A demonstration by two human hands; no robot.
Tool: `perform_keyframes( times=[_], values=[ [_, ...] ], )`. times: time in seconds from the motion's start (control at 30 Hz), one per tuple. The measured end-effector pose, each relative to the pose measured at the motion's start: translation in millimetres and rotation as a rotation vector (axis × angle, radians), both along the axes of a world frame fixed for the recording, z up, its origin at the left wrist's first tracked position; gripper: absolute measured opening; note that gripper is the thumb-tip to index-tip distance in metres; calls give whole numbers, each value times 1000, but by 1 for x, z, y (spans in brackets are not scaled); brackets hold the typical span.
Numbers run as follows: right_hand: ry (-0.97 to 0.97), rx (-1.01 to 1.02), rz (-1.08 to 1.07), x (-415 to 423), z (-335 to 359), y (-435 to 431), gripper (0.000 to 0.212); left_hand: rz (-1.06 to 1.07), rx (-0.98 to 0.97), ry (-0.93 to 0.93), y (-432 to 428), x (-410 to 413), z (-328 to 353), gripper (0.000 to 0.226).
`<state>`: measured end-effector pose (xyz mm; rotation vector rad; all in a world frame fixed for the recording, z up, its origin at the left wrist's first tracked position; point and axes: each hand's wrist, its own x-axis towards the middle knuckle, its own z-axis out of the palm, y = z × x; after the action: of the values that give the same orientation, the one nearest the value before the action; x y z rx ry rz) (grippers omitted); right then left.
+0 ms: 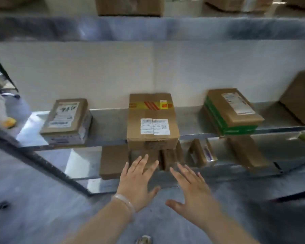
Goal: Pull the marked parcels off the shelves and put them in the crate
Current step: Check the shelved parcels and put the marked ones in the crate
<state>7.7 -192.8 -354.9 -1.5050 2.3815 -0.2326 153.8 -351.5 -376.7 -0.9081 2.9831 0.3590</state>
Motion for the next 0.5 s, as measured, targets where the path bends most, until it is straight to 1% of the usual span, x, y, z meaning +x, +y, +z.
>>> perform_keyframes(
  times=[0.1,0.2,0.27,0.37,0.5],
  values=[
    [-55,39,129,13,-10,-17,92,177,23,-13,4,34,-10,78],
    [-108,66,219,31,-17,-27,91,307,57,1,11,59,-17,76],
    [-136,80,257,45,-24,-34,90,353,78,-6,9,78,-22,76],
    [-177,107,266,68,-38,-56,88,399,95,-31,-8,111,-30,76],
    [-205,87,226,109,-61,-105,87,441,136,-20,-52,146,-50,75]
  ],
)
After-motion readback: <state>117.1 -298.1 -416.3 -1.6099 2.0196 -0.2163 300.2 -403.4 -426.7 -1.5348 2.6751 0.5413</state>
